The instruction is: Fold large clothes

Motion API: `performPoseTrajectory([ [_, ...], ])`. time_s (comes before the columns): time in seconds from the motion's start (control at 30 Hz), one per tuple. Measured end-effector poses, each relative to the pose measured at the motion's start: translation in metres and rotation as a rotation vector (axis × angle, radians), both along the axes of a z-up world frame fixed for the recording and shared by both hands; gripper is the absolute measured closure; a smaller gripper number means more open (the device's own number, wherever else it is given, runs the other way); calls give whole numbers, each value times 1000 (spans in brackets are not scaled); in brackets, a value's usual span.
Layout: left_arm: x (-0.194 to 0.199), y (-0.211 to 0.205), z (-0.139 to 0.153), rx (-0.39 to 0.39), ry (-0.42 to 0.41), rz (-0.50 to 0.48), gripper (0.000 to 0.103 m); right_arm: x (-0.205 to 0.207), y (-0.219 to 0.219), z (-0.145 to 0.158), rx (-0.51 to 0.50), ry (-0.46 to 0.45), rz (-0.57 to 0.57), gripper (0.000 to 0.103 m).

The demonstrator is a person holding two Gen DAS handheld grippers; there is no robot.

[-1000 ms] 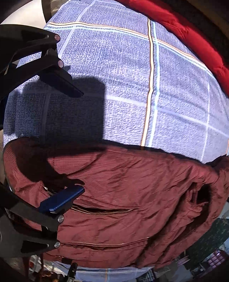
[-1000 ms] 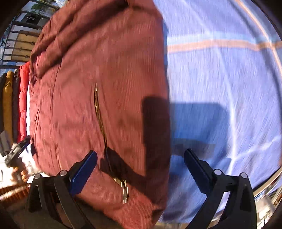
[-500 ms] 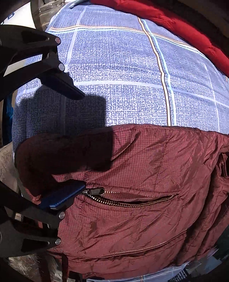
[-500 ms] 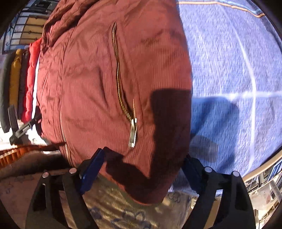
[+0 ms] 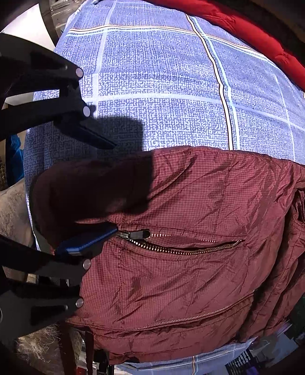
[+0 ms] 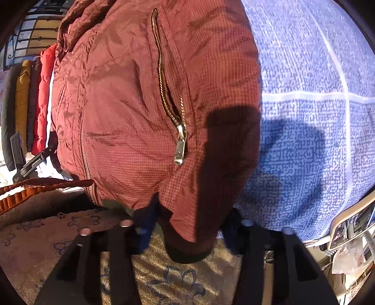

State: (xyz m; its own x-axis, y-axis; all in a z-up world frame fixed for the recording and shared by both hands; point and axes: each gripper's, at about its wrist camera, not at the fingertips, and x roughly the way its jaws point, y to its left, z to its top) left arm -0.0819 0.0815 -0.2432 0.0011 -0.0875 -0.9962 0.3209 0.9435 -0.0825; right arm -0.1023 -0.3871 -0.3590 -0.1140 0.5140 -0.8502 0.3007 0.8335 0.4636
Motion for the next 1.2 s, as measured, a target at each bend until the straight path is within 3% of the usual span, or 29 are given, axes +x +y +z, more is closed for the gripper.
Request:
performPoseTrajectory([
  [0.07,-6,-6,0,-24,15,3,52,4,3,4,6,-21,5,79],
  [0.2,-14,-10,1,-97,57,31,76,5,-7,12,40,-35,0,85],
  [0.23,-17,-12,4,-92,52,15,86,6,-7,14,50,-39,5,86],
  [0.27,-21,-13,8,-92,45,-3,90,6,-7,18,58,-45,14,87],
  [0.47,-42,-10,30,-121,83,-111,95,-8,-11,43,73,-68,52,88],
  [0.6,-82,-11,40,-98,132,-199,95,-31,-8,47,79,-22,83,89],
  [0.77,-106,-2,47,-115,179,-131,95,-52,-9,42,105,22,29,89],
  [0.93,-69,-26,70,-147,111,-127,95,8,-22,68,163,-126,2,89],
  [1.03,-30,-45,100,-172,-8,-173,95,66,-25,95,152,-255,35,89],
  [1.2,86,-73,145,-164,-246,-228,95,165,-50,137,45,-450,26,90],
])
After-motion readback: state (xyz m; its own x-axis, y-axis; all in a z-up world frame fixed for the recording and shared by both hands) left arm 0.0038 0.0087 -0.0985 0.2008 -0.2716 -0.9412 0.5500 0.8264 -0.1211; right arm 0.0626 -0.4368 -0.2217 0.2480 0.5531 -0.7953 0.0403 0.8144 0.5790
